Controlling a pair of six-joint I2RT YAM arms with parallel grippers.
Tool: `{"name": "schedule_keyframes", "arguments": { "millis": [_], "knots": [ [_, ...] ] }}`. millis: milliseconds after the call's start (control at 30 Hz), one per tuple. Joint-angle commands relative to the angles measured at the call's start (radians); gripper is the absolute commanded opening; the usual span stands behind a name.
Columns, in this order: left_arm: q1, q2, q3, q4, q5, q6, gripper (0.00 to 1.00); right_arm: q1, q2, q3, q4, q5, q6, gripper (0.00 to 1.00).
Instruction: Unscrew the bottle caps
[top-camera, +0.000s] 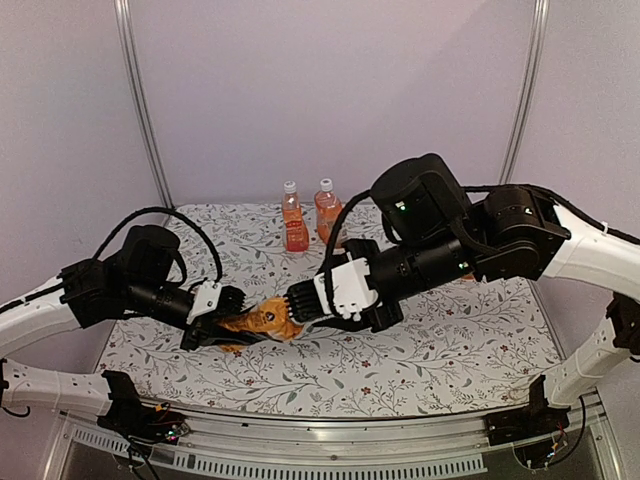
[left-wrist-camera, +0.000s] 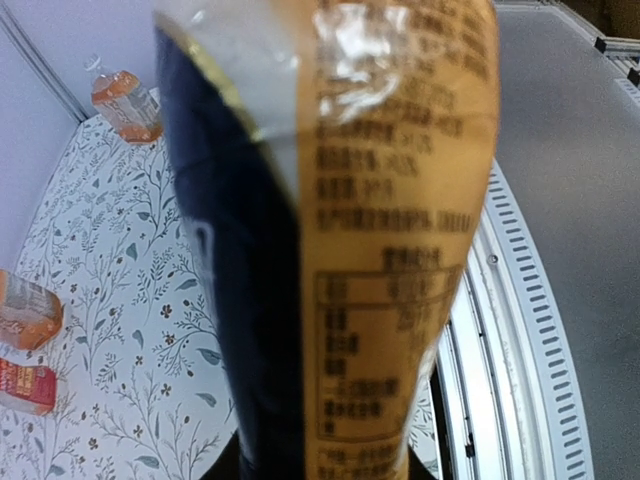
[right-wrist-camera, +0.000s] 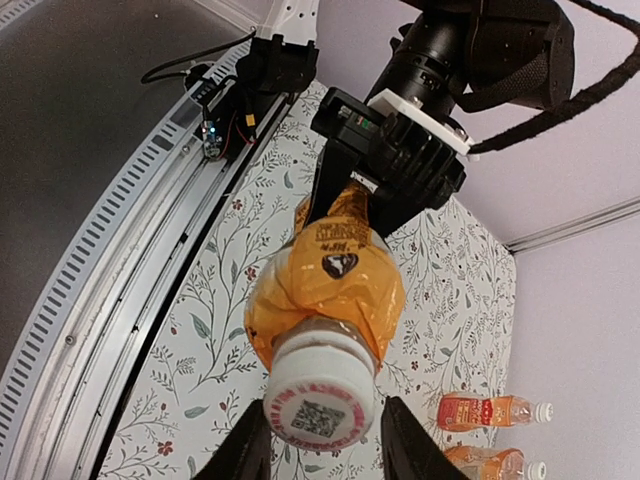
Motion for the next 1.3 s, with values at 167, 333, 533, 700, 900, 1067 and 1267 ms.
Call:
{"name": "schedule_keyframes", "arguments": {
  "millis": [167, 333, 533, 700, 900, 1067, 1267],
  "knots": [
    [0.023, -0.031, -0.020, 0.068, -0.092, -0.118, 0.18, -0.012, -0.094, -0.039, 0.046, 0.176, 0.190, 0.99],
    [0.023, -0.026, -0.056, 0.261, -0.342, -0.155, 0.19, -0.063, -0.079, 0.007, 0.067, 0.158, 0.471, 0.99],
    [0.020, 0.000, -0.089, 0.412, -0.597, -0.071, 0.19, -0.258, 0.086, 0.213, 0.037, -0.162, 1.180, 0.80],
    [0.021, -0.003, -0.085, 0.398, -0.602, -0.068, 0.20, -0.258, 0.190, 0.304, -0.030, -0.163, 1.292, 0.77],
    [0.021, -0.003, -0.091, 0.394, -0.587, -0.065, 0.20, -0.258, 0.207, 0.309, -0.038, -0.182, 1.302, 0.56],
    [0.020, -0.006, -0.096, 0.397, -0.578, -0.062, 0.20, -0.258, 0.212, 0.308, -0.040, -0.182, 1.297, 0.31],
    [0.019, -0.014, -0.100, 0.385, -0.565, -0.056, 0.19, -0.262, 0.231, 0.323, -0.046, -0.182, 1.291, 0.38]
  ]
}}
